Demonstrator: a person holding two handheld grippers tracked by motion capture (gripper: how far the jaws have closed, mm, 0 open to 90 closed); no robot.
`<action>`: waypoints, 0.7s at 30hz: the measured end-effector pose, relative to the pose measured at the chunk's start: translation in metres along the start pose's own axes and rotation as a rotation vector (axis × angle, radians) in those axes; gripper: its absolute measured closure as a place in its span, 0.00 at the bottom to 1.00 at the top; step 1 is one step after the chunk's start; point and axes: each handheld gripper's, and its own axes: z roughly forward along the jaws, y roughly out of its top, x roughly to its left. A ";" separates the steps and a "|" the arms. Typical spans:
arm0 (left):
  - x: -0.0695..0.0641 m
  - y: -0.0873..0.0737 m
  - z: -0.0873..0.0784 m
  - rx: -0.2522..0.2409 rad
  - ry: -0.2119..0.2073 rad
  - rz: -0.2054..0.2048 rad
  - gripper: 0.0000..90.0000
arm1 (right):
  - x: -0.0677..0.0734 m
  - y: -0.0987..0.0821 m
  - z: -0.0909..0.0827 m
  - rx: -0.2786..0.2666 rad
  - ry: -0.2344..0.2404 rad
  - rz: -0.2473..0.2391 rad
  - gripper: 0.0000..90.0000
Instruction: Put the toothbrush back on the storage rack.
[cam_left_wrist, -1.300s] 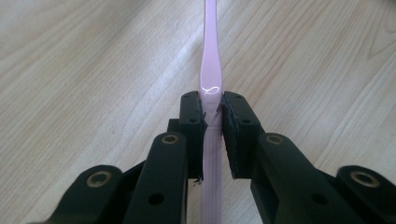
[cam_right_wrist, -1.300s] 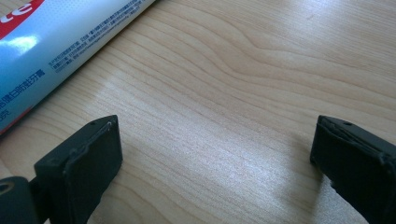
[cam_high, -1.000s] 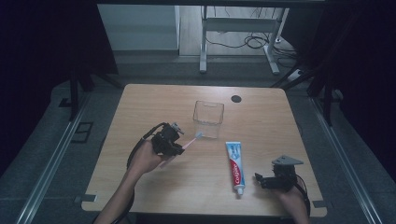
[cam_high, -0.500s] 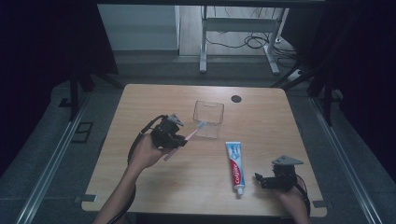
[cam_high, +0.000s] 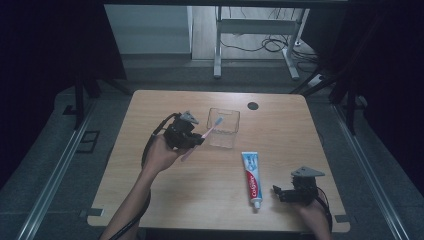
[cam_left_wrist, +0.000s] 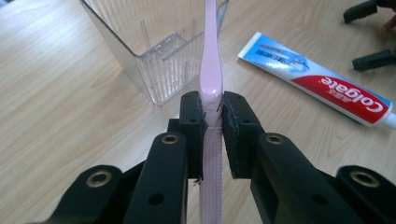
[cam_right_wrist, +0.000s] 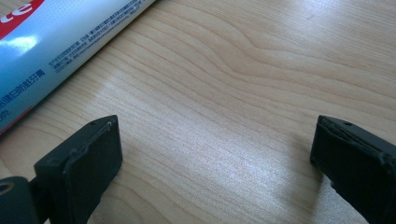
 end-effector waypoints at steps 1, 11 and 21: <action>0.001 0.001 0.000 -0.003 0.006 0.004 0.88 | 0.000 0.000 0.000 0.000 0.000 0.000 0.02; 0.007 0.014 0.007 -0.035 0.015 -0.003 0.88 | 0.000 0.000 0.000 0.000 0.001 0.000 0.02; 0.011 0.029 0.016 -0.065 0.031 0.008 0.88 | 0.000 0.000 0.000 0.000 0.001 0.001 0.02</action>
